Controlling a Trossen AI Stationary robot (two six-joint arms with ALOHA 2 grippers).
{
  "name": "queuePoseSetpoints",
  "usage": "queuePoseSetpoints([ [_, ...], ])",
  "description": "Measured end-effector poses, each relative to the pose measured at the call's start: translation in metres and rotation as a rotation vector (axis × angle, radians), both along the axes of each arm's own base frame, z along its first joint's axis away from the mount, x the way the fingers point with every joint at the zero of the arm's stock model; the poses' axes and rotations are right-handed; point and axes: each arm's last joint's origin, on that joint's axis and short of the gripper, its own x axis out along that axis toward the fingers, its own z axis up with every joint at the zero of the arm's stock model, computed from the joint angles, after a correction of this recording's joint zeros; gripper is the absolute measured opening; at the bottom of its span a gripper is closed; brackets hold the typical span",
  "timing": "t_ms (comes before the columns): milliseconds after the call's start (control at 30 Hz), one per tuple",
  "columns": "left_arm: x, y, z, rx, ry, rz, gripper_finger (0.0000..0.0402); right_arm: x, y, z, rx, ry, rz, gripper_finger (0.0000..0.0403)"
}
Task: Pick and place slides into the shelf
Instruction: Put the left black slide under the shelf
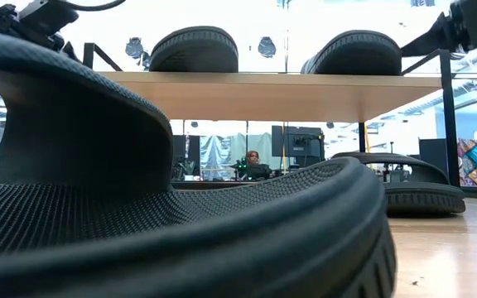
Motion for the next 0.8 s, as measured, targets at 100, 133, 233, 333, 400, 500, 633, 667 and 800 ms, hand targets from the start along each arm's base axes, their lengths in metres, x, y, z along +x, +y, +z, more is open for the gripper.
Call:
queuePoseSetpoints([
  [100,-0.001,0.001,0.002,0.013,-0.002,0.002,0.0000,0.006,0.005,0.014,-0.071,-0.024,0.047,0.0000],
  [133,-0.001,0.001,0.003,0.015,-0.004,0.001,0.0000,0.008,0.007,0.020,-0.091,-0.043,0.064,0.0000],
  [233,-0.002,0.002,0.009,0.007,-0.022,-0.003,0.0000,0.010,0.017,0.040,-0.159,-0.108,0.127,0.0000],
  [333,-0.002,0.001,0.016,-0.006,-0.047,-0.005,0.0000,0.009,0.028,0.057,-0.224,-0.160,0.194,0.0000],
  [400,-0.001,0.001,0.019,-0.009,-0.053,-0.008,0.0000,0.008,0.037,0.061,-0.251,-0.176,0.239,0.0000],
  [500,-0.001,-0.001,0.019,-0.009,-0.050,-0.018,0.0000,0.009,0.056,0.053,-0.337,-0.123,0.356,0.0000],
  [633,-0.002,-0.002,0.019,-0.016,-0.049,-0.031,0.0001,0.023,0.097,0.027,-0.513,-0.032,0.650,0.0000],
  [667,-0.002,-0.002,0.019,-0.014,-0.050,-0.031,0.0001,0.028,0.107,0.021,-0.532,-0.018,0.684,0.0000],
  [800,-0.002,-0.002,0.020,0.007,-0.068,-0.015,0.0001,0.059,0.144,0.010,-0.569,0.050,0.572,0.0003],
])
